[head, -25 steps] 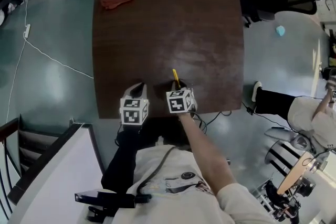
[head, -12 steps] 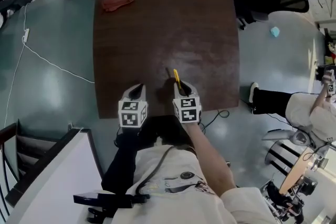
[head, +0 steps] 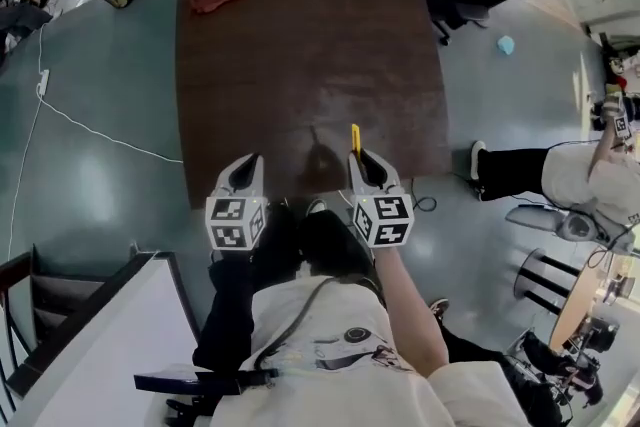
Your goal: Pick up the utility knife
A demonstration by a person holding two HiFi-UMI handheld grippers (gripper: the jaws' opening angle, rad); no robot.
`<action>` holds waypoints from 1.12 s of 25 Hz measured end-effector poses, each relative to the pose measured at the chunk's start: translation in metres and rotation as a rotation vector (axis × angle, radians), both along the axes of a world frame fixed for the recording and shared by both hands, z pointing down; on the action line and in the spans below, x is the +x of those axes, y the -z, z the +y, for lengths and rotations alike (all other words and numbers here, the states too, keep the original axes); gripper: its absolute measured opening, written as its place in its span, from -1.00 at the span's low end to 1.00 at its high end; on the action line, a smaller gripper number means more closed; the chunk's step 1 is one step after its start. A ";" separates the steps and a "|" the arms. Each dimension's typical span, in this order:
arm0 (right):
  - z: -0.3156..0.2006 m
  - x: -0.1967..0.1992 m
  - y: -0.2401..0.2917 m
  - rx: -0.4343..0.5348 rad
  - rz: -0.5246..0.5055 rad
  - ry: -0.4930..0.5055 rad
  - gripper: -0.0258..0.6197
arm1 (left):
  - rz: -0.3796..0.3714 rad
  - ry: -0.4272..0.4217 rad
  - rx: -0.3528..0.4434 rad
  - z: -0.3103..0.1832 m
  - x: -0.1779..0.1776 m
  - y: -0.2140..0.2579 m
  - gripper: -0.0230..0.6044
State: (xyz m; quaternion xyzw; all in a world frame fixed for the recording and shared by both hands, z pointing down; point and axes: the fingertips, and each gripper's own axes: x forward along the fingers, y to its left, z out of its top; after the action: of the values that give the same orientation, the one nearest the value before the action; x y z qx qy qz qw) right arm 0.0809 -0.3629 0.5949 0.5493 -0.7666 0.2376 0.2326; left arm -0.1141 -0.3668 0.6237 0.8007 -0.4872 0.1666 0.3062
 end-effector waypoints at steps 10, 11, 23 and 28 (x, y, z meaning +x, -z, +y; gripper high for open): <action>0.099 0.004 0.067 0.194 -0.077 0.073 -0.76 | 0.010 0.026 0.153 0.093 0.021 0.053 -0.93; 0.113 0.008 0.073 0.214 -0.082 0.083 -0.76 | 0.010 0.028 0.175 0.106 0.025 0.061 -0.93; 0.288 0.044 0.142 0.327 -0.183 0.089 -0.76 | -0.004 0.017 0.270 0.282 0.064 0.123 -0.94; 0.324 0.040 0.159 0.359 -0.192 0.094 -0.76 | -0.019 0.016 0.295 0.321 0.060 0.136 -0.93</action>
State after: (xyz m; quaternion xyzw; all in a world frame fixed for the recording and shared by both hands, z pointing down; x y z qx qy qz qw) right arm 0.1206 -0.0388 0.4358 0.5203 -0.8402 0.1371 0.0675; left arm -0.0545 -0.0458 0.4878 0.8314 -0.5158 0.0983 0.1818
